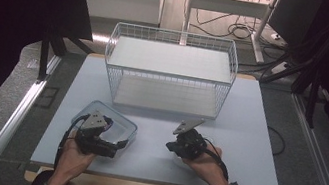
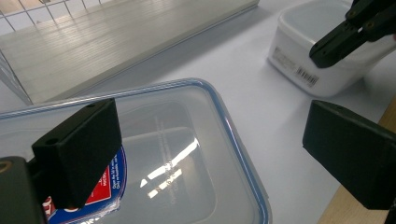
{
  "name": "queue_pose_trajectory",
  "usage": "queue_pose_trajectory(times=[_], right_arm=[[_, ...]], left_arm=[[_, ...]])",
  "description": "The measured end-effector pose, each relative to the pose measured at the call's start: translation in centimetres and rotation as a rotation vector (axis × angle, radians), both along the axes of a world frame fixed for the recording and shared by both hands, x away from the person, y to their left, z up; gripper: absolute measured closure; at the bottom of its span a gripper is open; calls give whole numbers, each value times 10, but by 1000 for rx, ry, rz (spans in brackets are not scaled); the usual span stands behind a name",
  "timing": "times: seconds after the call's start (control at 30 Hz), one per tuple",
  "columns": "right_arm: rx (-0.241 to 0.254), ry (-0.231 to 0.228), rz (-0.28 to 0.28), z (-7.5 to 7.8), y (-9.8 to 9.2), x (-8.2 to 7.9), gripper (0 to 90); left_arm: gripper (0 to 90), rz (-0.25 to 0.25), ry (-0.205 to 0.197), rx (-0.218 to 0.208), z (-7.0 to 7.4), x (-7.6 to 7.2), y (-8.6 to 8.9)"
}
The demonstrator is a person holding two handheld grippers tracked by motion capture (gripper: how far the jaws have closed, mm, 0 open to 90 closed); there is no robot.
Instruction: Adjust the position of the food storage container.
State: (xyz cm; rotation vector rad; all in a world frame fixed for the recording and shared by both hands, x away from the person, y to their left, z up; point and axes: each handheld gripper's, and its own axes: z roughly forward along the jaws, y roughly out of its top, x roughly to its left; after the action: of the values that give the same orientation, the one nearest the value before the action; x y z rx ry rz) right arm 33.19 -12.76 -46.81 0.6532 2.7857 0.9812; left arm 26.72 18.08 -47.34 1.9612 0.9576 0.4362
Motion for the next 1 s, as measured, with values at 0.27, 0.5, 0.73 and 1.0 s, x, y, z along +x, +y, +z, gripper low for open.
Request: queue_pose_trajectory(times=[0.27, 0.5, 0.73, 1.0], right_arm=[[4, 1, -82, 1, -33, 2, 893], [6, -4, -145, 2, -57, 4, 893], [12, -3, -219, 3, -85, 5, 892], [1, -18, -306, 4, -115, 5, 891]], left_arm=[[45, -7, 0, 26, 0, -1, -3], [48, 1, 8, 45, 0, -1, -3], [55, 0, 20, 47, 0, 1, -2], [58, -3, 22, 84, -1, 0, -4]])
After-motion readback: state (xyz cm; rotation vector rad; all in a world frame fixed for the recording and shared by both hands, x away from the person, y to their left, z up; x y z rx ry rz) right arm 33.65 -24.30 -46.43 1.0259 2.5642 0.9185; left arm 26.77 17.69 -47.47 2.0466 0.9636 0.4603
